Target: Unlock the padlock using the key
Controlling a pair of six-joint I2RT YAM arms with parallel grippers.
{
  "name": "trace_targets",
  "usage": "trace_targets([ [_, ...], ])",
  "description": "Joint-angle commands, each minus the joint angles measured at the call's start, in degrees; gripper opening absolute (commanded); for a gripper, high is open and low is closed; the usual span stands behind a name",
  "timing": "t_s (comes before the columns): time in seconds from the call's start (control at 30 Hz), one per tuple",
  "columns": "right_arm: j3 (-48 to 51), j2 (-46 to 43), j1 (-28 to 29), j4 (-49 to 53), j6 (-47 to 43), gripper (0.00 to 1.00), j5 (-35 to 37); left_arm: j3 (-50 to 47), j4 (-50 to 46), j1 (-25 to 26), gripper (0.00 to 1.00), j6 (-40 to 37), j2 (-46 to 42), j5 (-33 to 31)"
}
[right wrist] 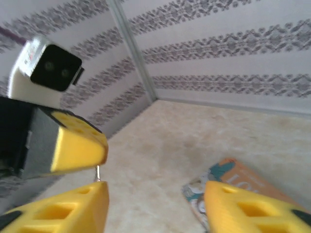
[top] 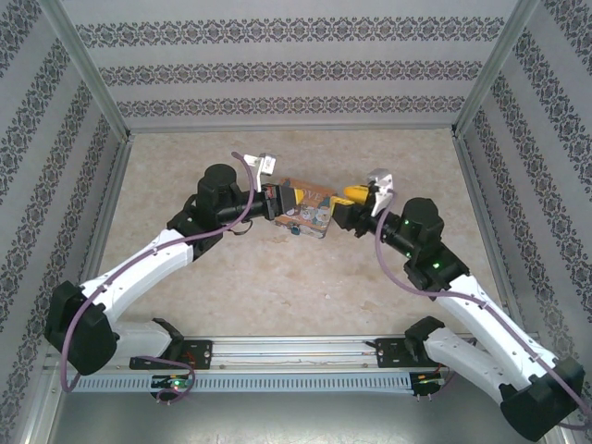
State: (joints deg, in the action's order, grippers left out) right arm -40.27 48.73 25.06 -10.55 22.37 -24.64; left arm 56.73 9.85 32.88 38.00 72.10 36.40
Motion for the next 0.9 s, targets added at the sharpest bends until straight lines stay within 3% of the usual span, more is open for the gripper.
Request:
trace_targets([
  [0.0, 0.1, 2.6, -1.7, -9.0, 12.8, 0.59, -16.3, 0.2, -0.5, -0.7, 0.00, -5.0, -2.5, 2.2],
  [0.17, -0.8, 7.7, -1.2, -14.5, 18.7, 0.61, -22.5, -0.2, 1.4, -1.1, 0.00, -5.0, -3.8, 2.7],
  [0.33, -0.2, 9.8, 1.1, -17.7, 19.5, 0.60, -22.3, -0.4, 2.2, -1.4, 0.00, -4.2, -3.9, 2.5],
  [0.87, -2.5, 14.4, 4.9, -17.8, 18.7, 0.46, -21.0, -0.8, 3.1, -1.9, 0.00, -3.9, -4.3, 3.2],
])
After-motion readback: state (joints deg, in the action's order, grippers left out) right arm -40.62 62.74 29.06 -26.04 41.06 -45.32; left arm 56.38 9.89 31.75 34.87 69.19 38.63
